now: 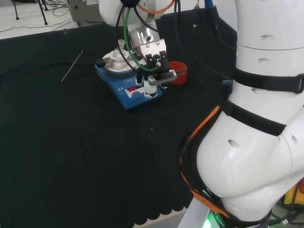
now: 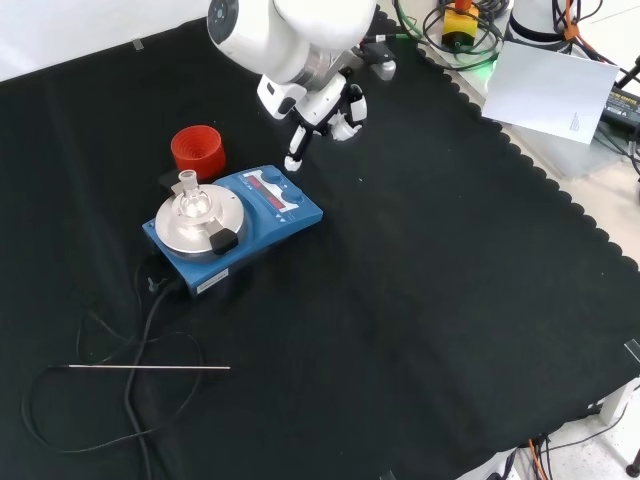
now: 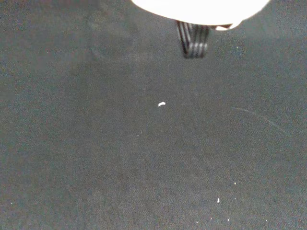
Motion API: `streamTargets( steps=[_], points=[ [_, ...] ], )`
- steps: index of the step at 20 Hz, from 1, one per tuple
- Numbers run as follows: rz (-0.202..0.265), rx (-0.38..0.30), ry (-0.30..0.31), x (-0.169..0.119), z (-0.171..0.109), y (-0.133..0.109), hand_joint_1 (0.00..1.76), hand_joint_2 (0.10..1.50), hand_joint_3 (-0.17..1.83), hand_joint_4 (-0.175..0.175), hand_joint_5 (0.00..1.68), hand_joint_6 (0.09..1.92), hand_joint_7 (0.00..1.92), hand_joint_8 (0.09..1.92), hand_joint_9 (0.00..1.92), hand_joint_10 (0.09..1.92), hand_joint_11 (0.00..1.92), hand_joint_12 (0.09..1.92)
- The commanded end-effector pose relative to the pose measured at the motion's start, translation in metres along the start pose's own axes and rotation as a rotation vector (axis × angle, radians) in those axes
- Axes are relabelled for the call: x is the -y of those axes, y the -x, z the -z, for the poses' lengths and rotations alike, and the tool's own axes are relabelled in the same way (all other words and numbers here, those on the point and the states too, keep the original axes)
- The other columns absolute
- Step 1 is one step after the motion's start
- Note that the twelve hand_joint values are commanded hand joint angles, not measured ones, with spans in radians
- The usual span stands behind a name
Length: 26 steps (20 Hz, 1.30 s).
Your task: Turn on the heater.
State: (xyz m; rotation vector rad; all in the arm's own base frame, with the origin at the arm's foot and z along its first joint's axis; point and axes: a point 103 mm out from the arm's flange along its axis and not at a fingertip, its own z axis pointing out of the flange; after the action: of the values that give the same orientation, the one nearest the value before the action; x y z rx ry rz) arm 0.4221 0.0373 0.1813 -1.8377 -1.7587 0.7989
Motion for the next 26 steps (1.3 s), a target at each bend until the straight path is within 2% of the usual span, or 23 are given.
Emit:
streamTargets(
  steps=[1,7,26],
  points=[
    [0.009,0.017,-0.038,-0.005,-0.005,-0.003,1.47,0.60,1.20,-0.035,0.27,0.09,1.54,1.89,1.69,1.71,1.29,1.35],
    [0.011,0.029,-0.066,-0.012,-0.010,-0.006,1.47,0.59,1.22,-0.030,0.26,0.09,1.54,1.89,1.69,1.71,1.29,1.36],
    [0.019,0.054,-0.097,-0.023,-0.008,-0.012,1.47,0.58,1.25,-0.023,0.25,0.09,1.55,1.89,1.69,1.71,1.29,1.37]
  ],
)
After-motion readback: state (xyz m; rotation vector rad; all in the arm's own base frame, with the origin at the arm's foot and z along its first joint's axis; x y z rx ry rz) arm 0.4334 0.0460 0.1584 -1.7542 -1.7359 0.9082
